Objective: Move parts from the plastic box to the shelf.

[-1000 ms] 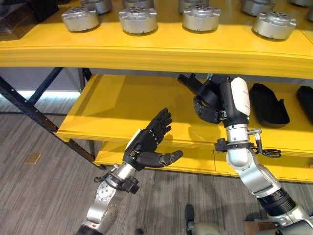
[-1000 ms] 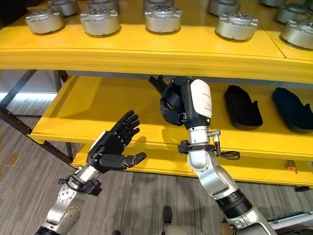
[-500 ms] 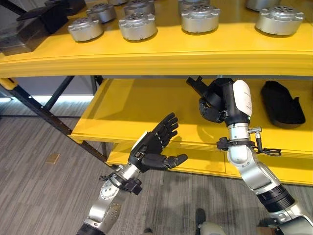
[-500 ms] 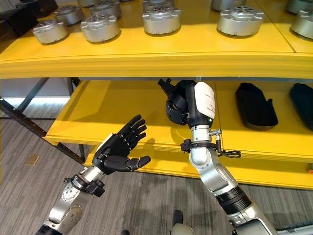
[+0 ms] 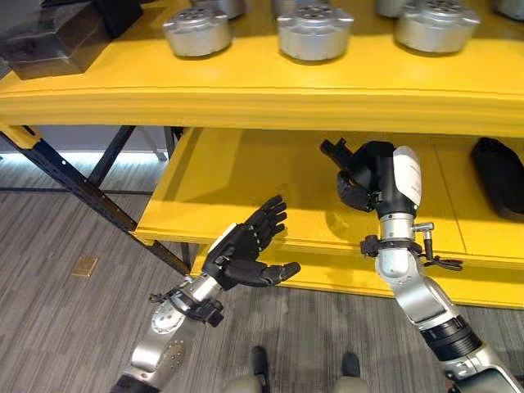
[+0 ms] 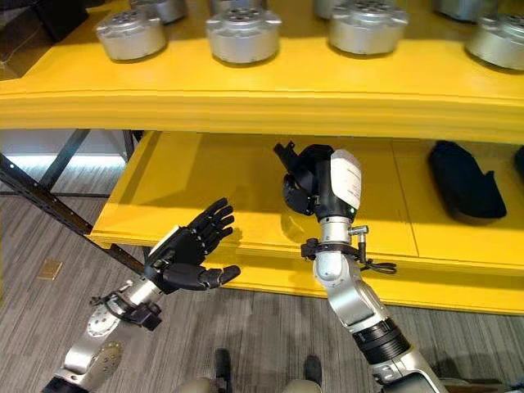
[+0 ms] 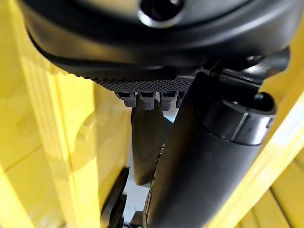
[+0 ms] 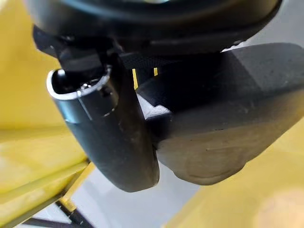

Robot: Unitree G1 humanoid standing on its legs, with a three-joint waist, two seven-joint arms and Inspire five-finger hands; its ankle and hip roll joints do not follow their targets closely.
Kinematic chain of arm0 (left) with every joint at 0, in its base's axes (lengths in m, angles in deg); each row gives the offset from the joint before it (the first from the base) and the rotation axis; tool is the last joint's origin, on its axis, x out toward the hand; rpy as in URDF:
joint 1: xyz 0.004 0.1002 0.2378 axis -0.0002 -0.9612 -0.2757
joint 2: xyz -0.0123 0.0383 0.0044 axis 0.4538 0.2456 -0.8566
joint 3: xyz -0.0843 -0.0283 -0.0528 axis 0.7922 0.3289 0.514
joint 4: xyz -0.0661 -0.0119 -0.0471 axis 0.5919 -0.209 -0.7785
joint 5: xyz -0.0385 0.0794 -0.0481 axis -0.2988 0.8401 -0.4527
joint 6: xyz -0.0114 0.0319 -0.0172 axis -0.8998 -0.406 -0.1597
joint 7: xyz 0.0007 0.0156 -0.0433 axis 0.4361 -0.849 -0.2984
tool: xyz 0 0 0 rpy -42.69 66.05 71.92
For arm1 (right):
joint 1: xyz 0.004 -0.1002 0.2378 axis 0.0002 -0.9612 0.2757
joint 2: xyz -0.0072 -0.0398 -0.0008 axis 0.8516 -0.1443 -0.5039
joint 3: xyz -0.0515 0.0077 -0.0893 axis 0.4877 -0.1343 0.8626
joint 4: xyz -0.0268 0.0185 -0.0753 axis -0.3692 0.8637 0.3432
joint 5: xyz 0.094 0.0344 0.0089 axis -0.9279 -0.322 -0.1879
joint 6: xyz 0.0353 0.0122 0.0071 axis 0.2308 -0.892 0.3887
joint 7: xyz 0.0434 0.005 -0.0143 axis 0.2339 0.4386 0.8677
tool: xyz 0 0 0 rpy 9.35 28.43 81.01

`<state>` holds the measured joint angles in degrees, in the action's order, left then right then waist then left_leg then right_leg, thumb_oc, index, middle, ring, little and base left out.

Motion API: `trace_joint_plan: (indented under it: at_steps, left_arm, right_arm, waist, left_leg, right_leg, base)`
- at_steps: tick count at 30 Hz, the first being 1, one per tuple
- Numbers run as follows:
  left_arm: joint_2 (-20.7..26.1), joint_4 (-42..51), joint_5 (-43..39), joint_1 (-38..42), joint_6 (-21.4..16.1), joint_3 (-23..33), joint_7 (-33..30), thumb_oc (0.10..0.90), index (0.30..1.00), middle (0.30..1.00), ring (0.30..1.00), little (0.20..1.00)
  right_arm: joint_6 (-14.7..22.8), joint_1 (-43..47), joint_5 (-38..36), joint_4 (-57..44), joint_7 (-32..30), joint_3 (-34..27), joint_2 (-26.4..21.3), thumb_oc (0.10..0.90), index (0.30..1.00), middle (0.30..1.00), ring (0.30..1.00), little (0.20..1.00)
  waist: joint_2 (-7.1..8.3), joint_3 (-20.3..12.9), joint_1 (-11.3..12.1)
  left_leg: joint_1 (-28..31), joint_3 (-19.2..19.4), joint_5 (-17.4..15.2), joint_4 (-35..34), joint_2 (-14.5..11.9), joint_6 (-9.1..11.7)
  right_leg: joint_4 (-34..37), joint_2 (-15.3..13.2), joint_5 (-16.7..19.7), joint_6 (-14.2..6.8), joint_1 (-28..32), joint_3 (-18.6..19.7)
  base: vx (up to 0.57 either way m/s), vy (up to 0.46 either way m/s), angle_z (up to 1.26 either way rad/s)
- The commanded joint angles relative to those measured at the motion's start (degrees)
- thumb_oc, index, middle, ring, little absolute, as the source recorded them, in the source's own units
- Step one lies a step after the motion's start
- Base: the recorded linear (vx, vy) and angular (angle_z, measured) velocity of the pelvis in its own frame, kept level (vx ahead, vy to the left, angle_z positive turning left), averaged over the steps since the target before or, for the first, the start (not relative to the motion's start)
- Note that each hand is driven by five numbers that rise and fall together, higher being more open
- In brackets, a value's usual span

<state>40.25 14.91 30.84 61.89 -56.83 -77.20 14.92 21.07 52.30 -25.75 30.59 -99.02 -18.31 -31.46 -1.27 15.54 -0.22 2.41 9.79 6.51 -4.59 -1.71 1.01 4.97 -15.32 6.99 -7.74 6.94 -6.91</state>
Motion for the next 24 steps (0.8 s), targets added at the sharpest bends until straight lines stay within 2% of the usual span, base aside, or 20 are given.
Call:
trace_joint_plan:
  at_steps: [1, 7, 17, 24]
  left_arm:
    - [-1.9, 5.1, -2.5, 1.7, -5.2, 0.5, 3.4, 0.9, 1.0, 1.0, 1.0, 1.0]
    - [-1.6, 4.9, -3.7, 1.7, -3.8, -0.2, 4.4, 0.9, 1.0, 1.0, 1.0, 1.0]
    - [-1.5, 4.5, -4.0, 1.1, -4.2, -1.8, 3.4, 0.9, 1.0, 1.0, 1.0, 1.0]
    - [-1.0, 5.6, -6.2, 2.4, -3.9, -2.2, 3.8, 0.9, 1.0, 1.0, 1.0, 1.0]
  right_arm:
    - [3.9, 8.6, 5.8, -5.6, -5.4, -2.3, -1.7, 0.4, 0.3, 0.3, 0.3, 0.3]
    - [3.4, 10.0, 5.4, -4.4, -6.1, -3.0, -2.3, 0.4, 0.3, 0.3, 0.3, 0.3]
    - [3.8, 9.8, 7.1, 2.1, -7.1, -3.4, -3.8, 0.4, 0.3, 0.3, 0.3, 0.3]
    - [-0.6, 11.6, 7.9, 5.6, -5.0, -6.2, -8.0, 0.4, 0.3, 0.3, 0.3, 0.3]
  waist:
    - [-0.68, -7.0, 0.1]
    - [-0.11, -6.8, 0.5]
    - [-1.7, -5.7, -0.1]
    - [-3.48, -3.5, -0.8]
  left_leg:
    - [4.2, 0.7, -5.7, -0.4, -5.0, 2.5]
    - [4.0, 1.0, -6.3, -0.4, -5.0, 2.2]
    - [2.4, 0.3, -5.7, -0.4, -5.2, 2.6]
    - [0.2, -1.0, -4.5, -0.4, -4.6, 2.4]
  right_leg:
    - [-0.5, 5.0, -4.2, 0.7, 0.4, -1.1]
    - [-0.3, 5.0, -4.0, 0.5, -0.3, -1.4]
    - [-1.7, 5.4, -4.8, 1.1, -2.2, -1.3]
    - [-5.8, 5.8, -6.9, 2.3, -5.3, 0.5]
  base:
    - [0.1, -0.024, 0.16]
    - [0.03, -0.02, -0.01]
    - [0.01, -0.011, -0.06]
    - [-0.08, 0.03, 0.01]
